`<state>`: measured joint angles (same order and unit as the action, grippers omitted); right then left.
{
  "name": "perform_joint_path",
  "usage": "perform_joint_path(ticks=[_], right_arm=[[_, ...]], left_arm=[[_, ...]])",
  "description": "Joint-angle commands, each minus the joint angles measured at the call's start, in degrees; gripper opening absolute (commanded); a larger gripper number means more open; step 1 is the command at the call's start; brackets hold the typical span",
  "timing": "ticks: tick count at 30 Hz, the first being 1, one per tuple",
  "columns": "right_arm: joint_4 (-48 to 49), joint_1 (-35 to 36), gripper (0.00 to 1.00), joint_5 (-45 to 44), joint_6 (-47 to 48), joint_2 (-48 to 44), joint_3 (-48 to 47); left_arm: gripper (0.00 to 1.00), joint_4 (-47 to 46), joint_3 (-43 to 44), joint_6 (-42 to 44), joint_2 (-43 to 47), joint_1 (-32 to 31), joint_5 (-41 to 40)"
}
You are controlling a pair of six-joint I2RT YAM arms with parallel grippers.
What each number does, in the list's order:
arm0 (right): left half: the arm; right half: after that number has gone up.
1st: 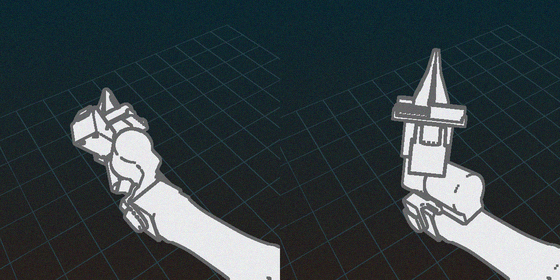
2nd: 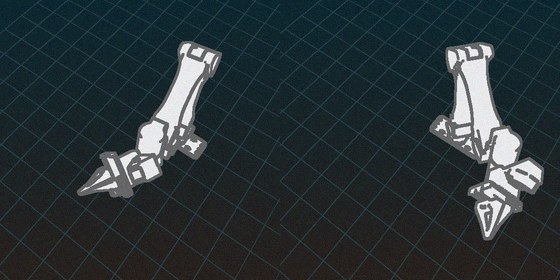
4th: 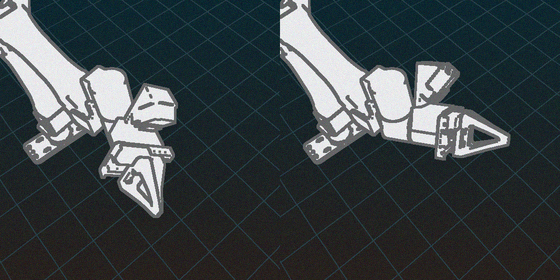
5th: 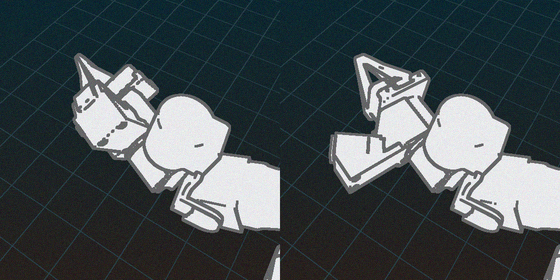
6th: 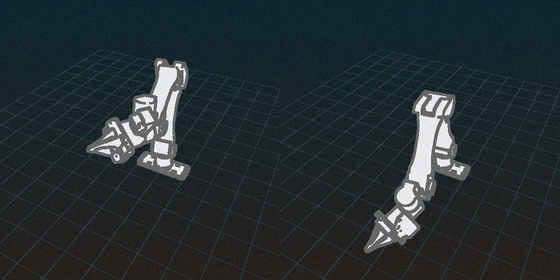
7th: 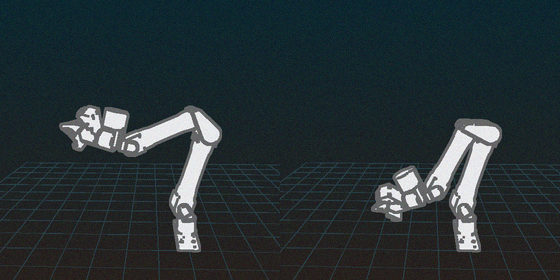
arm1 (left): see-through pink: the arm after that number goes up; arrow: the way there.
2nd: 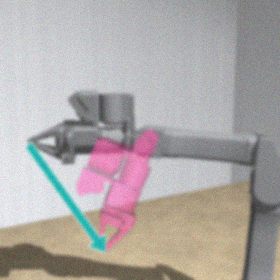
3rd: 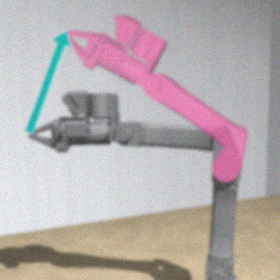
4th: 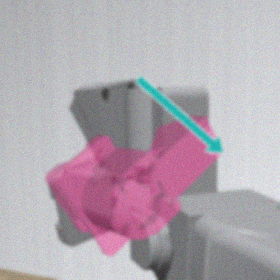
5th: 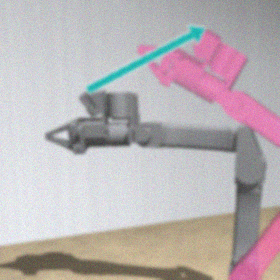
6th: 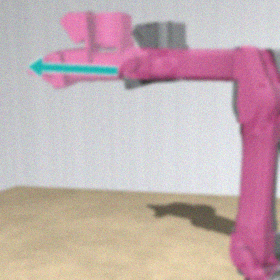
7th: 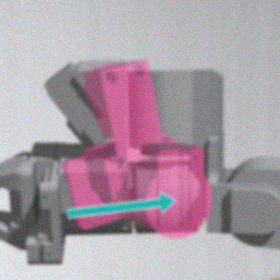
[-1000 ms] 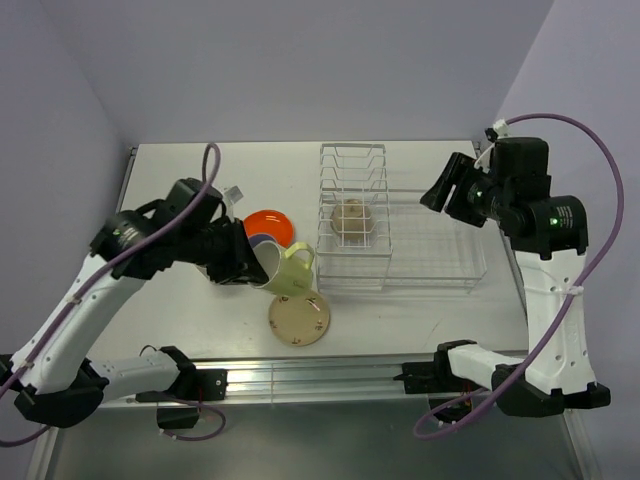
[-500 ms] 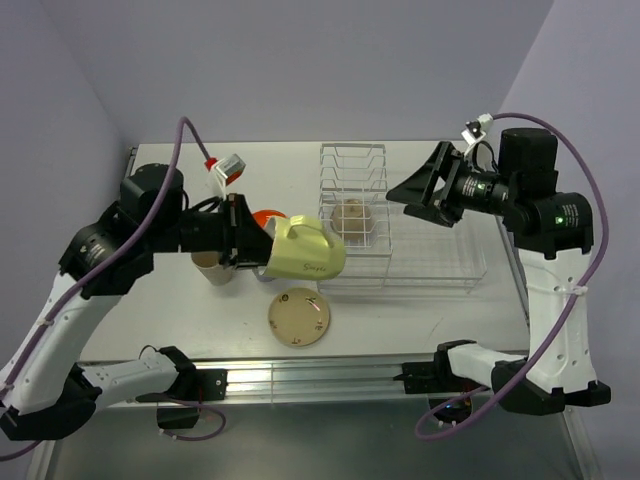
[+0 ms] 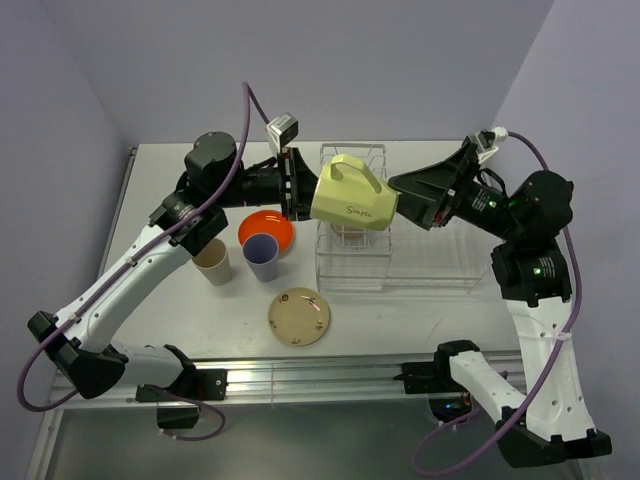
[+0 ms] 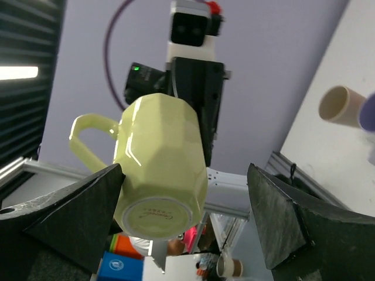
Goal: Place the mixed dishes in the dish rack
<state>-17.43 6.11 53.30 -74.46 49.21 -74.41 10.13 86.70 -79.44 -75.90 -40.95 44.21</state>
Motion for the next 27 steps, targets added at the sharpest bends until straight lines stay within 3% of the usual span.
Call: perform_joint_path(ticks=[1, 7, 11, 15, 18, 27], right_arm=[[14.77, 1.1, 0.95, 5.23, -3.58, -2.1, 0.58], [13.21, 1.1, 0.95, 3.22, -1.04, -2.1, -1.79], [17.08, 1.01, 0.95, 1.11, -2.1, -3.51, -1.44], [20.76, 1.1, 0.95, 2.24, -4.99, -3.07, -2.06], [16.4, 1.27, 0.95, 2.86, -2.29, -2.19, -3.45], [15.33, 4.78, 0.95, -0.56, -1.66, -0.26, -3.45]], left_arm=[[0.0, -16.02, 0.32, -11.0, 0.93, -0.1, -3.25], [0.0, -19.53, -3.9, -15.56, 1.72, -0.1, -3.69], [0.0, -19.36, -4.78, -16.1, 1.98, -0.01, -3.43], [0.0, -18.13, -3.38, -15.39, 1.54, -0.01, -3.25], [0.0, -19.53, -3.03, -16.01, 0.75, 0.08, -2.9], [0.0, -16.03, 1.81, -12.06, -3.11, 0.17, -1.14]])
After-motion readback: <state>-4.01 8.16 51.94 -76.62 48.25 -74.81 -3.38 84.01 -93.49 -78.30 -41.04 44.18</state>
